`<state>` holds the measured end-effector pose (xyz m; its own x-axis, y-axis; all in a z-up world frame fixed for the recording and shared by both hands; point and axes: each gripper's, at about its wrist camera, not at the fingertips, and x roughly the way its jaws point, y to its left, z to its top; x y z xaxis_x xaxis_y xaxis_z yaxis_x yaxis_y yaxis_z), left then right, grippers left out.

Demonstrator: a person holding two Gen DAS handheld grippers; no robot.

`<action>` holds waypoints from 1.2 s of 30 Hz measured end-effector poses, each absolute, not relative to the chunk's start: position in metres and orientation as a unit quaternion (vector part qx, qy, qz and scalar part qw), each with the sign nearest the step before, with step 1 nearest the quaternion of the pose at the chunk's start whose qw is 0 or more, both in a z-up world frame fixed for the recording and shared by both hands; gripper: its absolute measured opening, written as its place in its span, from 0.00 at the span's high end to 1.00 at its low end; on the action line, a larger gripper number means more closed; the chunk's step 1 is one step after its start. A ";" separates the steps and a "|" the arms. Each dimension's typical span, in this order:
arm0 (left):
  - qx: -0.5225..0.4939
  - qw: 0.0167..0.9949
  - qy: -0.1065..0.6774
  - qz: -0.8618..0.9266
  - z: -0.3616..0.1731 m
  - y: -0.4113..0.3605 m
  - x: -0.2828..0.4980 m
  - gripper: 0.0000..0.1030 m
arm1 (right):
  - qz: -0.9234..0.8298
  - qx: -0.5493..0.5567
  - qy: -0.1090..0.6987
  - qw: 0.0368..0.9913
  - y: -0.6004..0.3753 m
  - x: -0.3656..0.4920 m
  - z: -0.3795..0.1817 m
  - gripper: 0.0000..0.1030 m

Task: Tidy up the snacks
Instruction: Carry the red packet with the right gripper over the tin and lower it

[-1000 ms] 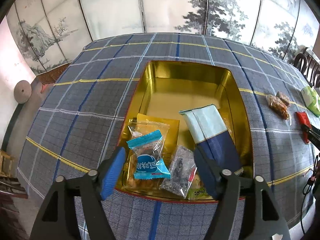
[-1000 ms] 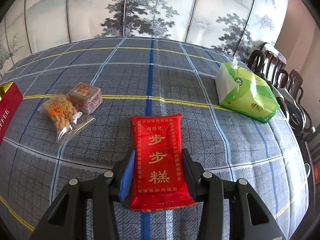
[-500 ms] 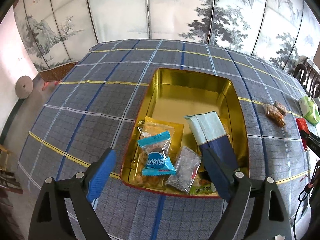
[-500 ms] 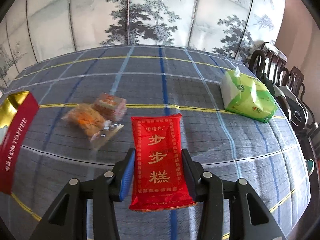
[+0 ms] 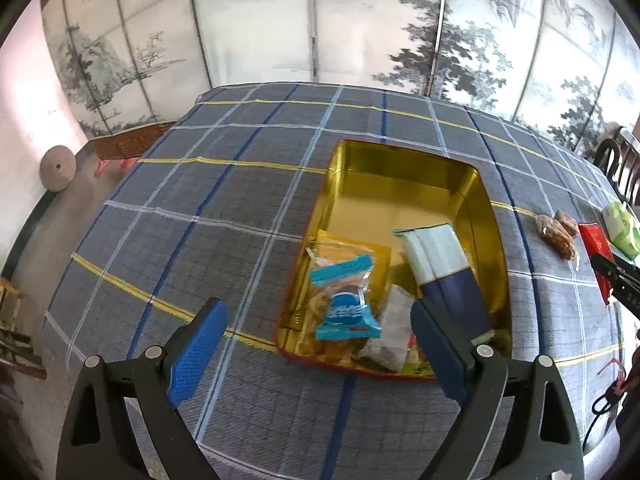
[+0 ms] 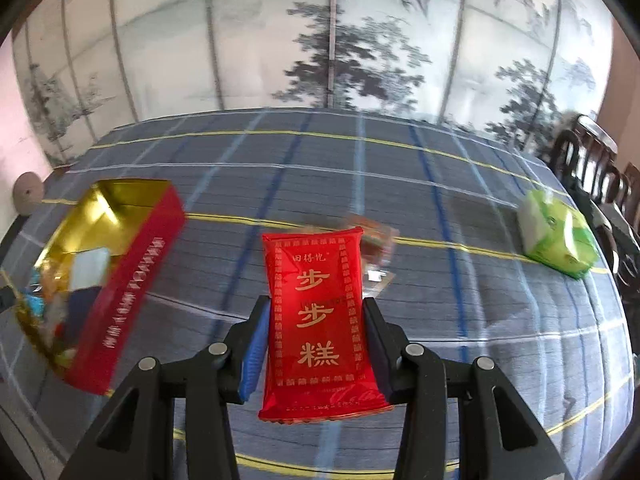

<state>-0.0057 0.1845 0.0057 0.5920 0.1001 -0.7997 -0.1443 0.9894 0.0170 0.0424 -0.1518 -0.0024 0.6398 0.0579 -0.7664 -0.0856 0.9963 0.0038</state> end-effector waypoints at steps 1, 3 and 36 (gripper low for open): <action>-0.028 0.892 0.446 0.070 0.006 0.187 -0.007 0.10 | 0.049 -0.016 0.421 0.906 -0.144 0.042 0.000 0.56; -0.035 0.891 0.445 0.077 0.007 0.193 -0.009 0.10 | 0.062 -0.018 0.419 0.906 -0.131 0.040 0.003 0.56; -0.064 0.881 0.442 0.154 0.006 0.263 -0.041 0.10 | 0.193 -0.098 0.430 0.877 0.047 0.025 -0.006 0.56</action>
<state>-0.0412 0.2631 0.0063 0.5617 0.2142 -0.7991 -0.3281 0.9444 0.0226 0.0250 0.0472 -0.0056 0.5561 0.2539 -0.7913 -0.4228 0.9062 -0.0064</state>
